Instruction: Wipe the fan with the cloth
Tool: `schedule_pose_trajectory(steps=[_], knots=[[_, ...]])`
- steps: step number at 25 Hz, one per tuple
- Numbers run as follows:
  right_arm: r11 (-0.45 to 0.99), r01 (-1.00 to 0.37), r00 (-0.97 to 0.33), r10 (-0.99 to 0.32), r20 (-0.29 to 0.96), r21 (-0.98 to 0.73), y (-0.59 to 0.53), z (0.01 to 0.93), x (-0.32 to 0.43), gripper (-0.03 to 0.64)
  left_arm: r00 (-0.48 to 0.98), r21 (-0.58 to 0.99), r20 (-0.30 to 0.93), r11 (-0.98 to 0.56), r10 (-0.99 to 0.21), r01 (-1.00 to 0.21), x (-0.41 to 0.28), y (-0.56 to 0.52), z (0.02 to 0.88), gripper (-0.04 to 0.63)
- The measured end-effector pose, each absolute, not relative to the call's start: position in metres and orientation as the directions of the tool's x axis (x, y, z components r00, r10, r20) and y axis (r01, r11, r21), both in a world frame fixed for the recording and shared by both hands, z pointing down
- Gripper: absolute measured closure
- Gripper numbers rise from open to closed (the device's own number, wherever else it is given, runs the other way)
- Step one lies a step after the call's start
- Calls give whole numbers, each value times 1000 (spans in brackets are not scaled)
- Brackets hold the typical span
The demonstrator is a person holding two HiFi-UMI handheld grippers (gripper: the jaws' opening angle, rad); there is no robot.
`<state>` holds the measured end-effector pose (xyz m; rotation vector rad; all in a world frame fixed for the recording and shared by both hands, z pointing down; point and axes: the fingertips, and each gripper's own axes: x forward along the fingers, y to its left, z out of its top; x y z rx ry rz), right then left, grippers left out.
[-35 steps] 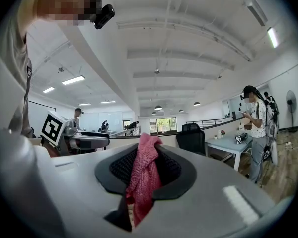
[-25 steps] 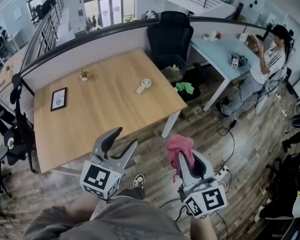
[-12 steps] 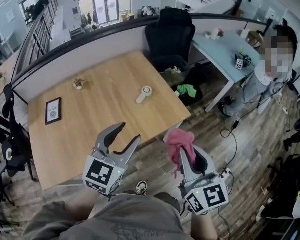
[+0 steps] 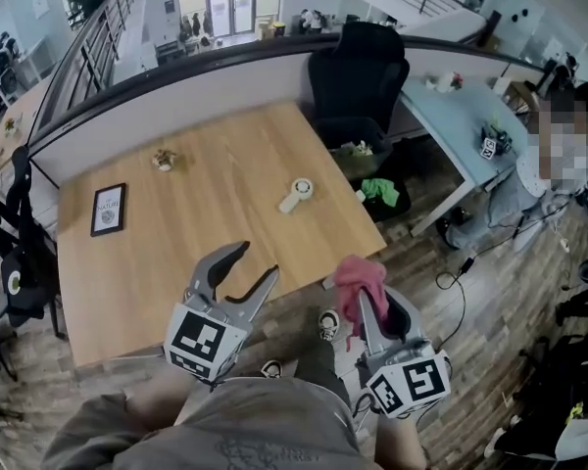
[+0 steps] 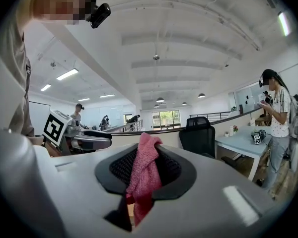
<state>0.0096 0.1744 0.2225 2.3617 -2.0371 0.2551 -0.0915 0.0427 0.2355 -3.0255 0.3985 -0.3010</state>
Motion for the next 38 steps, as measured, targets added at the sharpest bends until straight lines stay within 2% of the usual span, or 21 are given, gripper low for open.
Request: schedule_pose_trajectory(steps=[11,26,32,38], knots=[[-6,-992,-11,-990,137,-123,94,234,84,538,898,-109,240,-930,-368,-352,-34,-14,253,373],[245,-958,-274,-935,224,-150,-23,263,209,538,765,-93,342,-830,-546,-550,66,-97,286,368],[342,-926,-373,-893,251,-160,-55,281,238,538,682,-109,374,-761,-628,-640,79,-125,300,366],[383,-904,-423,-864,274,-189,-71,298,247,538,653,-89,419,-744,-631,-662,88,-127,319,348]])
